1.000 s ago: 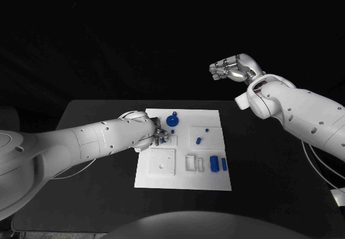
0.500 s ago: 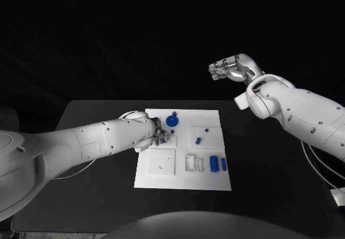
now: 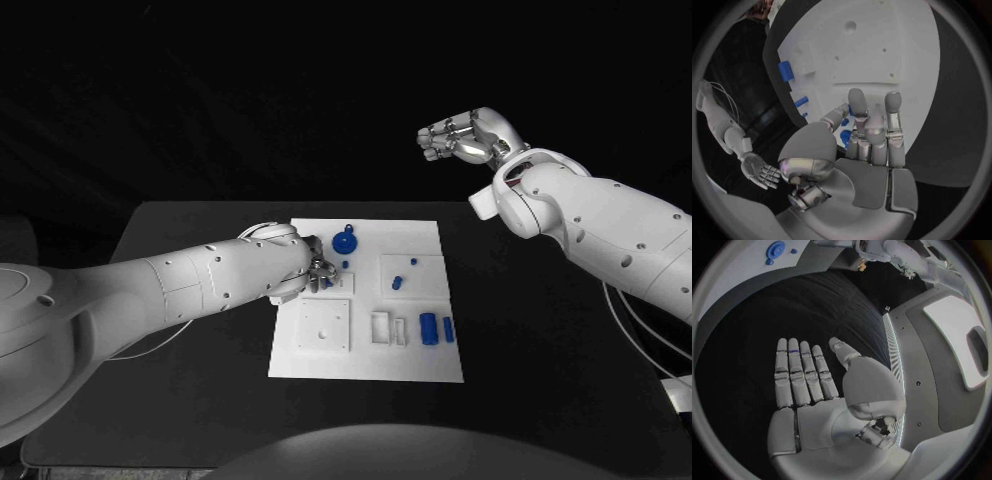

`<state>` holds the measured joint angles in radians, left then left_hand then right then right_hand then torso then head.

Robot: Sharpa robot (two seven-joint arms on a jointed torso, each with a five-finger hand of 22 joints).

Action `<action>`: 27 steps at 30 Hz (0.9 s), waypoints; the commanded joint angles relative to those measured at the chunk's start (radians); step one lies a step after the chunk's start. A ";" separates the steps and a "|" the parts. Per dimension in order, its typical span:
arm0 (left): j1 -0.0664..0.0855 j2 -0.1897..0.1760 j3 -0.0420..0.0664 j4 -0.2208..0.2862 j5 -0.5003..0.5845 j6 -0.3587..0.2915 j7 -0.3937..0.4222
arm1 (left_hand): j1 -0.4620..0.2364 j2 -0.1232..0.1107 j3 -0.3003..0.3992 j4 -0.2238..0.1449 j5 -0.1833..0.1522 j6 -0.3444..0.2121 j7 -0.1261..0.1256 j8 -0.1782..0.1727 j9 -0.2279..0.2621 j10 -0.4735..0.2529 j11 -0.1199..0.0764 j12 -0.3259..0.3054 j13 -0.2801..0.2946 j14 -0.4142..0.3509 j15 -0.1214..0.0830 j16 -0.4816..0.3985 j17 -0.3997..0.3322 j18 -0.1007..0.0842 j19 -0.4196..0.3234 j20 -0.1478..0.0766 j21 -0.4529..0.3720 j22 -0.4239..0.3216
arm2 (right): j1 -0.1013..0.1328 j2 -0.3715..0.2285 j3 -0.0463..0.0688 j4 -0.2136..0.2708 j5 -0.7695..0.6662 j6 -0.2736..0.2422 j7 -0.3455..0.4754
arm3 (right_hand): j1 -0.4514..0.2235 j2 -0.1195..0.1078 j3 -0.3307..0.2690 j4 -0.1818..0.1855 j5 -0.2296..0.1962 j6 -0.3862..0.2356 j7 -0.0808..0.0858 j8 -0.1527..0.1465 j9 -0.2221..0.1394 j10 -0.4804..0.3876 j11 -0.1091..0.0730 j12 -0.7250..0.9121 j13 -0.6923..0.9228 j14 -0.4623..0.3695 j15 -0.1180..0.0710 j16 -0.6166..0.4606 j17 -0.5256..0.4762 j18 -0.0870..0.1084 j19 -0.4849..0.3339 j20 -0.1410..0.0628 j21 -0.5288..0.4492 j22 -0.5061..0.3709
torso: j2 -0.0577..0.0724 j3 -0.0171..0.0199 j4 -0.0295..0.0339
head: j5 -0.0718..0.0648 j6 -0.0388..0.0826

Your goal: Assemble the parts on the task board

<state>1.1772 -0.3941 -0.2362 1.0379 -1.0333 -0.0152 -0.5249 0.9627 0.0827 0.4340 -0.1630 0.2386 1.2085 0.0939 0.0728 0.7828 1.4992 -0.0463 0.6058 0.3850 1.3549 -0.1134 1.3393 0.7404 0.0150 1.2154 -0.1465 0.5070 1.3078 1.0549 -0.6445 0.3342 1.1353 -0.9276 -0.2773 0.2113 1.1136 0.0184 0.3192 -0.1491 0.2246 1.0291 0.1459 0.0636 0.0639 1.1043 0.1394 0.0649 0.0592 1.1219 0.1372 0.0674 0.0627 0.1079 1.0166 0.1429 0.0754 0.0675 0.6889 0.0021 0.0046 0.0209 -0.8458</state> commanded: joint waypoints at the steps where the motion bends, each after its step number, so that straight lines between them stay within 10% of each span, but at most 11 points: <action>1: -0.008 0.003 -0.003 -0.005 -0.004 0.031 0.006 | 0.008 -0.006 -0.007 0.013 -0.011 0.174 -0.136 -0.006 0.004 0.016 -0.036 0.004 0.001 0.023 -0.020 0.004 0.000 -0.014 0.006 0.000 -0.004 0.019 | 0.000 0.001 0.000 0.002 -0.002 0.011 0.007 | 0.005 -0.003 0.005 0.003 0.001 -0.003 0.002 -0.002 -0.002 -0.005 -0.002 -0.006 -0.001 -0.007 -0.001 -0.006 -0.001 0.007 -0.006 0.002 -0.003 -0.002 | 0.000 -0.0001 0.0007 | 0.000 0.000; 13: -0.008 -0.001 -0.003 -0.009 -0.005 0.030 0.006 | 0.060 -0.019 -0.228 0.091 0.023 0.173 -0.139 -0.007 0.012 0.016 -0.038 0.005 0.000 0.022 -0.021 0.002 -0.004 -0.015 0.009 -0.001 -0.012 0.019 | -0.001 0.001 0.000 0.002 0.003 0.011 0.006 | 0.004 -0.007 0.002 0.004 0.002 -0.007 0.004 -0.002 -0.002 -0.008 -0.001 -0.006 -0.001 -0.008 0.001 -0.006 -0.001 0.007 -0.008 0.003 -0.004 -0.002 | 0.000 -0.0006 0.0006 | -0.001 0.000; 27: -0.008 -0.007 -0.003 -0.010 -0.012 0.021 0.006 | 0.059 -0.043 -0.278 0.126 -0.009 0.177 -0.142 -0.006 0.013 0.016 -0.038 0.006 -0.001 0.021 -0.022 0.003 -0.004 -0.015 0.011 -0.001 -0.014 0.019 | -0.002 0.000 0.000 0.002 0.005 0.009 0.007 | 0.005 -0.008 0.000 0.005 0.002 -0.008 0.004 -0.002 -0.002 -0.008 -0.001 -0.006 -0.001 -0.009 0.001 -0.006 -0.001 0.007 -0.009 0.003 -0.004 -0.002 | 0.000 -0.0005 0.0008 | -0.003 -0.001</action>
<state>1.1709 -0.3997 -0.2382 1.0277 -1.0354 -0.0044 -0.5181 1.0204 0.0519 0.1605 -0.0388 0.2351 1.3774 -0.0469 0.0695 0.7956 1.4663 -0.0790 0.6058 0.3848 1.3801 -0.1370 1.3392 0.7363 0.0152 1.2190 -0.1501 0.4984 1.3076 1.0539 -0.6450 0.3343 1.1354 -0.9246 -0.2774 0.2113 1.1136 0.0184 0.3192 -0.1491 0.2246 1.0255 0.1495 0.0636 0.0639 1.1043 0.1394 0.0650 0.0594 1.1219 0.1372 0.0674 0.0629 0.1079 1.0129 0.1465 0.0754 0.0675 0.6890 0.0015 0.0052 0.0183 -0.8469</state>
